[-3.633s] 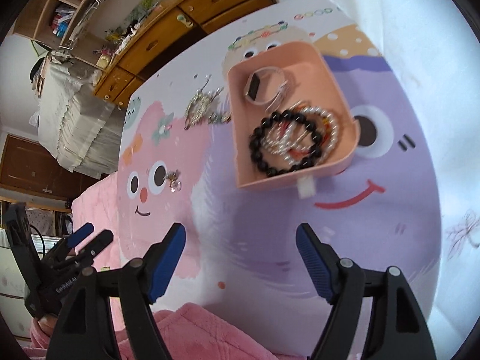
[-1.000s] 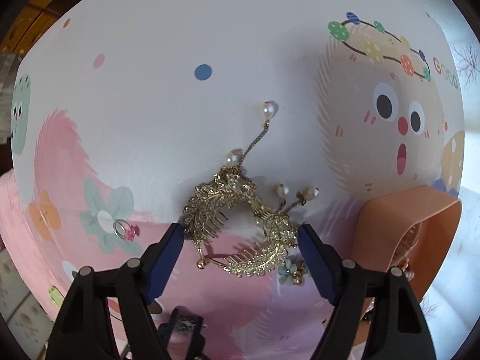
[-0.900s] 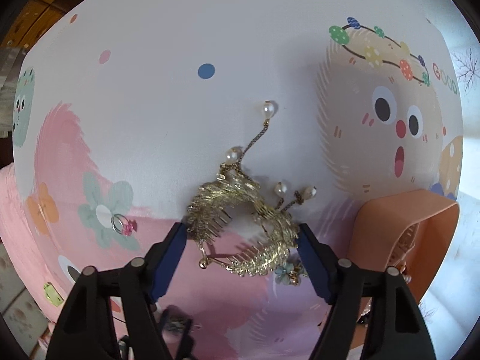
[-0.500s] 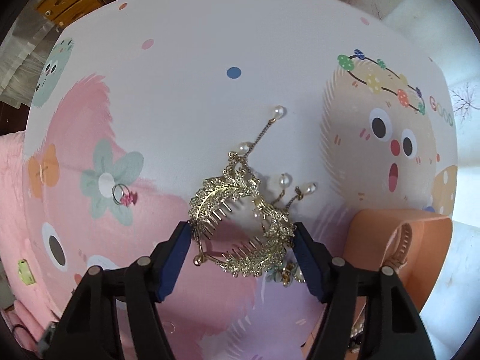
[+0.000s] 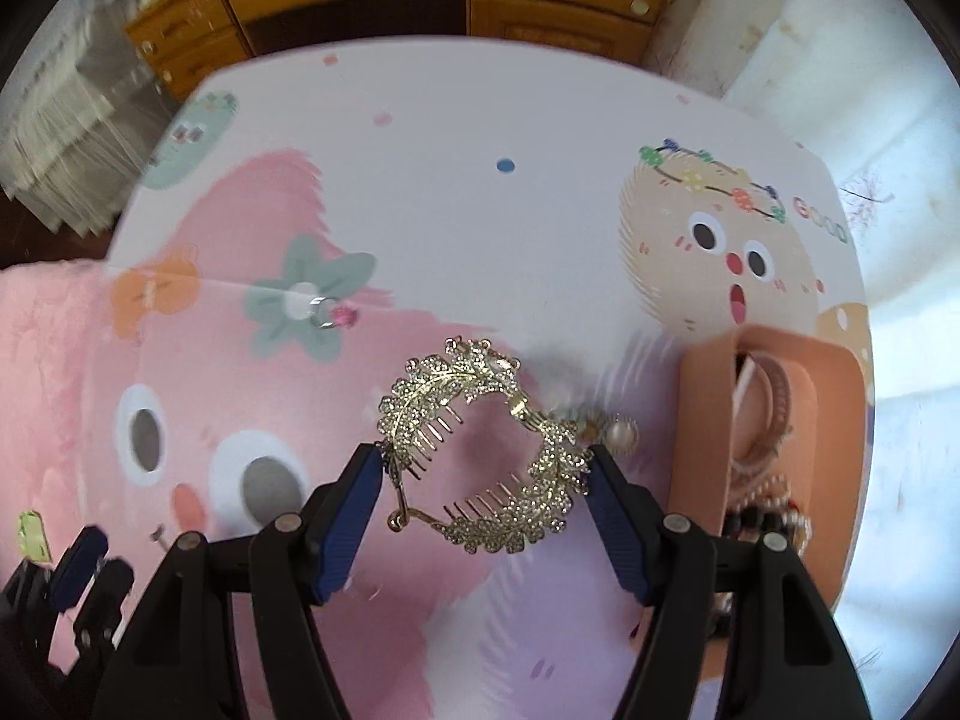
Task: Organize jewelry
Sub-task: 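Carry the flower earring and gold hair comb over the pink box with both tools, then open both tools to drop the earring and hair comb into the box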
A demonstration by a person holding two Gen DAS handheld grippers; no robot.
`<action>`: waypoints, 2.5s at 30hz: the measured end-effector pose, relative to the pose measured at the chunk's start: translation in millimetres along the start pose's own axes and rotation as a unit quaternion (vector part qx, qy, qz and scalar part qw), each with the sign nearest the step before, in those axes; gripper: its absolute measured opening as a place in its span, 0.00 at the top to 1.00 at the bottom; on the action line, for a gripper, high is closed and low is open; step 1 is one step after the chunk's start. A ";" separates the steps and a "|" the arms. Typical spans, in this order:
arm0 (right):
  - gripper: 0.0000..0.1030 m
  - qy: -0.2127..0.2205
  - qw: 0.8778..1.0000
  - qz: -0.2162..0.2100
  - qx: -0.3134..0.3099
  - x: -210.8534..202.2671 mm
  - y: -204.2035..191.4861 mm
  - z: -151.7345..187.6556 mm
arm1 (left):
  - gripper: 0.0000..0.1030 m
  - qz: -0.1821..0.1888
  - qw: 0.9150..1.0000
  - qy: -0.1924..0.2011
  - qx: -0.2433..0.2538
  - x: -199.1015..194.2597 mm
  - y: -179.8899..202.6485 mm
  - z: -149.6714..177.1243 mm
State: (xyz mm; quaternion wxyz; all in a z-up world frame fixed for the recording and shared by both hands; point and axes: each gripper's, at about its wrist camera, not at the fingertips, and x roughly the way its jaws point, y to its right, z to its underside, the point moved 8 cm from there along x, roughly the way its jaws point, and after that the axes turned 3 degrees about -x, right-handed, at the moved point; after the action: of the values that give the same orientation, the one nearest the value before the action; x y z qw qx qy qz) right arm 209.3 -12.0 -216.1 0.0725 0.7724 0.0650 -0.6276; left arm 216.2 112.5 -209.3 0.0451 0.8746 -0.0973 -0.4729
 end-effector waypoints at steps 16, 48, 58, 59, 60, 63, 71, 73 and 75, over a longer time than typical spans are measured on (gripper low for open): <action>0.33 0.054 0.993 -0.045 0.090 -61.1 113.4 29.3 | 0.83 0.109 0.992 0.066 0.022 -83.0 78.1 -39.4; 0.33 0.244 0.942 0.041 -0.228 -77.2 214.1 39.2 | 0.83 0.057 0.995 0.047 0.062 -7.3 288.3 -109.7; 0.32 0.214 0.959 -0.015 -0.185 -61.7 228.5 34.3 | 0.29 0.068 0.994 0.045 0.074 -0.3 316.2 -127.9; 0.31 0.214 0.960 -0.020 -0.179 -62.5 230.3 34.9 | 0.29 0.073 0.993 0.052 0.072 -3.6 316.4 -128.9; 0.28 0.215 0.961 -0.025 -0.174 -63.4 232.0 35.8 | 0.29 0.074 0.993 0.052 0.070 -4.6 315.1 -129.0; 0.26 0.214 0.962 -0.026 -0.170 -64.8 235.1 38.1 | 0.27 0.060 0.996 0.038 0.063 -2.4 307.8 -127.6; 0.26 0.191 0.966 -0.034 -0.171 -59.7 231.6 49.0 | 0.17 0.032 0.999 0.000 0.023 -0.3 274.9 -108.6; 0.26 0.193 0.964 -0.055 -0.173 -63.3 224.3 52.5 | 0.17 0.030 0.999 -0.011 0.012 -2.2 265.8 -101.1; 0.26 0.202 0.961 -0.066 -0.174 -68.4 217.5 53.9 | 0.17 0.019 1.000 -0.014 0.002 -6.8 254.7 -94.5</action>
State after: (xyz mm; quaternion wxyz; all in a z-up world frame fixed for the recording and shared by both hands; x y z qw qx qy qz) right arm 185.2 -236.4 -153.5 0.1496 0.8525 0.2380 -0.4407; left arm 259.2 -136.1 -108.3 0.0511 0.8661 -0.1155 -0.4837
